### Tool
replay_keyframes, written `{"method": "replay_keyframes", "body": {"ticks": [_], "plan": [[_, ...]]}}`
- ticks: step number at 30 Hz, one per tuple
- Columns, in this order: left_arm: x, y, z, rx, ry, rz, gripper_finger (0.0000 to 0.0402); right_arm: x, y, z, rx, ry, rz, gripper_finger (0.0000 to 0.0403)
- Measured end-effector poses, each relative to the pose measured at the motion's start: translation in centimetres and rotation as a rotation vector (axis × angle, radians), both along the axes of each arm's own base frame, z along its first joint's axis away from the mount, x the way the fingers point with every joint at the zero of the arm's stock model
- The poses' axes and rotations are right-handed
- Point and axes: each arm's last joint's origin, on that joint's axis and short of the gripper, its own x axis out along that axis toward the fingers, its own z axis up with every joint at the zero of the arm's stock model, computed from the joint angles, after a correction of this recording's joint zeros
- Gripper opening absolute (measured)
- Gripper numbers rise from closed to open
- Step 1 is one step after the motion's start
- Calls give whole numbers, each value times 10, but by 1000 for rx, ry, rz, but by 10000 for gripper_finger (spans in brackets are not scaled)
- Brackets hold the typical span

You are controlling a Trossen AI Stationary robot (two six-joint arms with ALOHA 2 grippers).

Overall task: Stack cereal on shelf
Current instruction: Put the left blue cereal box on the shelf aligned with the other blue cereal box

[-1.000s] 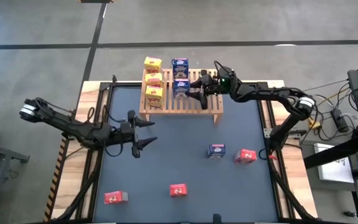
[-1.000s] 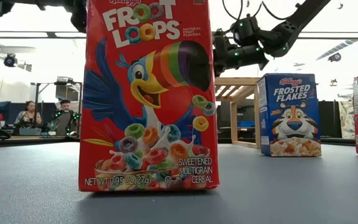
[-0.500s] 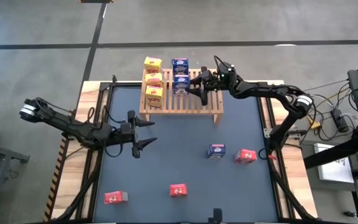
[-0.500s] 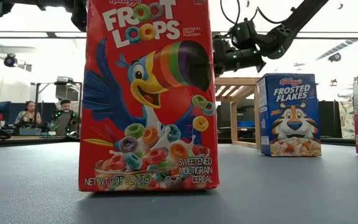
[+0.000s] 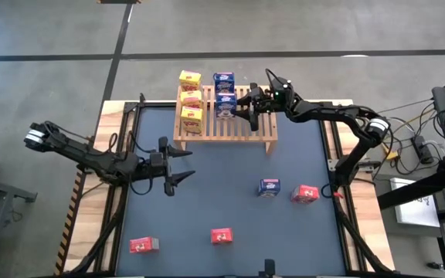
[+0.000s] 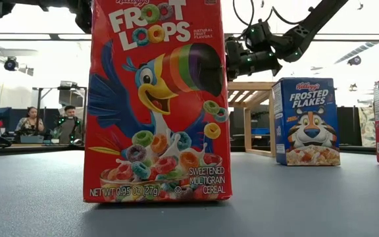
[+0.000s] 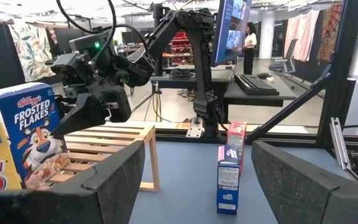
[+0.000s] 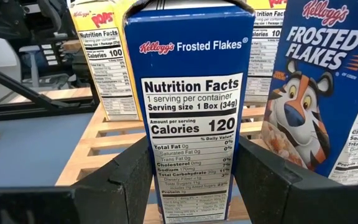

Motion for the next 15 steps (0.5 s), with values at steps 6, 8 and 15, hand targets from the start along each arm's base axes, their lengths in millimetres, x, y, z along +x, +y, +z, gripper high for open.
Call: {"method": "replay_keyframes", "body": {"ticks": [6,8,15], "plan": [[0,0,0,1,4,0,278,0,0,0,6,0,0,192],[0,0,-1,2,7,0,278,0,0,0,7,0,-1,192],[0,0,-1,3,10,0,278,0,0,0,28,0,-4,193]]}}
